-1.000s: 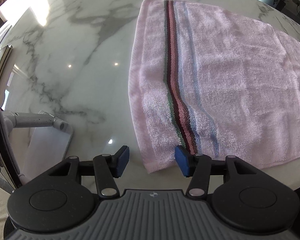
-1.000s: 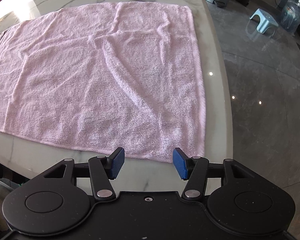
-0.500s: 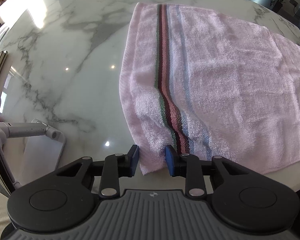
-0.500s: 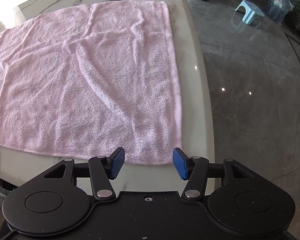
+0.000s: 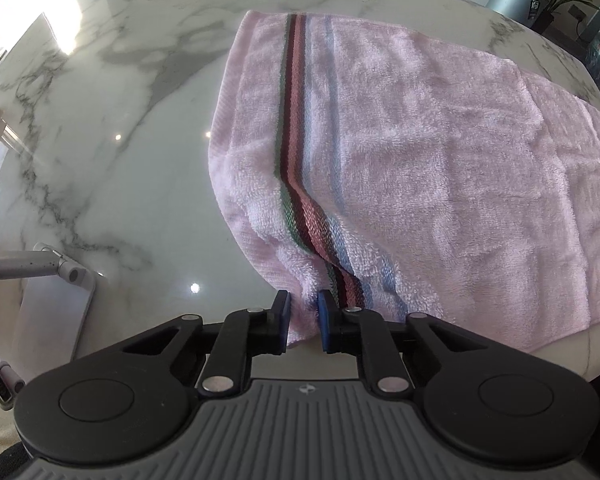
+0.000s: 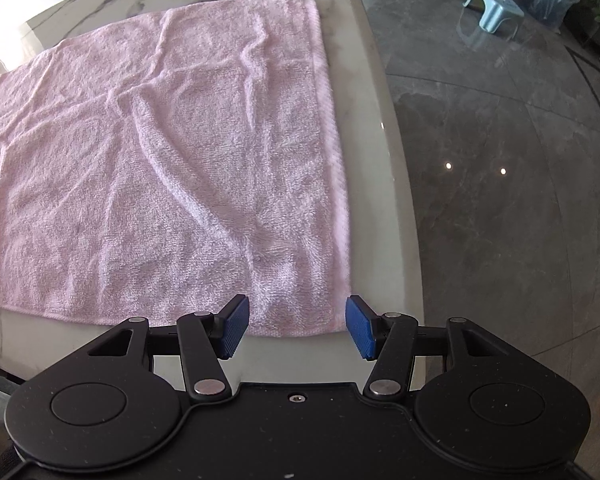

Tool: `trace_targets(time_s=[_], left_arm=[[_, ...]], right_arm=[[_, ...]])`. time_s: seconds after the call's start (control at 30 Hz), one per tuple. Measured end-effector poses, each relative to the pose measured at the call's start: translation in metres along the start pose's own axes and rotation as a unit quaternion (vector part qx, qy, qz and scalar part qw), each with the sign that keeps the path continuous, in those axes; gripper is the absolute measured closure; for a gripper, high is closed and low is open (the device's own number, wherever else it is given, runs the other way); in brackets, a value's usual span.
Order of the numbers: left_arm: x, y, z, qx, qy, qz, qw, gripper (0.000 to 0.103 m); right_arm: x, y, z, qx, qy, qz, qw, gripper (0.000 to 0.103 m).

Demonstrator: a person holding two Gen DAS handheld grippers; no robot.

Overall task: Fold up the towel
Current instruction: 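Close the left gripper on the striped edge while the right gripper grasps the opposite towel edge, then lift the towel edges and fold the right gripper's edge over toward the left gripper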

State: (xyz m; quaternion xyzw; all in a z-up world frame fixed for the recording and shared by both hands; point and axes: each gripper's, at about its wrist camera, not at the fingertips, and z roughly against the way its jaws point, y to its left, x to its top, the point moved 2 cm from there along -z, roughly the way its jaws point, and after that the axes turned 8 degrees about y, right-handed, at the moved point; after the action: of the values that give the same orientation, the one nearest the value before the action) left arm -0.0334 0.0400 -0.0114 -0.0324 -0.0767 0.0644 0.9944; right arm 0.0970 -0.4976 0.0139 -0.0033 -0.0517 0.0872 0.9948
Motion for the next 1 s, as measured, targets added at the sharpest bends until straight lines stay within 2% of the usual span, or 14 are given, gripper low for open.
trace_targets(time_s=[0.3,0.43,0.47,0.5,0.53,0.57,0.73,1.0], left_arm=[[0.0,-0.001,-0.001,0.004,0.003,-0.001,1.0,0.089],[0.0,-0.001,-0.001,0.006,0.004,-0.002,1.0,0.089],[0.0,-0.002,-0.001,0.007,0.004,-0.002,1.0,0.089],[0.0,-0.002,-0.001,0.008,0.004,-0.002,1.0,0.089],[0.0,-0.002,-0.001,0.009,0.004,-0.003,0.9999,0.089],[0.0,-0.002,-0.001,0.009,0.004,-0.003,0.9999,0.089],[-0.001,0.0,-0.001,0.004,0.005,-0.001,1.0,0.089],[-0.002,-0.005,0.009,0.003,0.002,-0.018,0.9998,0.089]], right_arm=[[0.005,-0.016,-0.016,-0.001,0.02,-0.029,0.999,0.054],[0.005,-0.015,-0.015,0.013,0.017,-0.031,0.999,0.069],[0.005,-0.014,-0.015,0.013,0.017,-0.029,0.999,0.074],[0.006,-0.012,-0.015,0.013,0.016,-0.027,0.999,0.086],[0.006,-0.01,-0.014,0.015,0.016,-0.024,0.999,0.093],[0.006,-0.008,-0.014,0.017,0.015,-0.02,1.0,0.096],[0.005,0.004,-0.013,-0.002,0.016,0.004,1.0,0.098],[0.011,0.025,0.014,0.0,0.004,0.041,0.999,0.098]])
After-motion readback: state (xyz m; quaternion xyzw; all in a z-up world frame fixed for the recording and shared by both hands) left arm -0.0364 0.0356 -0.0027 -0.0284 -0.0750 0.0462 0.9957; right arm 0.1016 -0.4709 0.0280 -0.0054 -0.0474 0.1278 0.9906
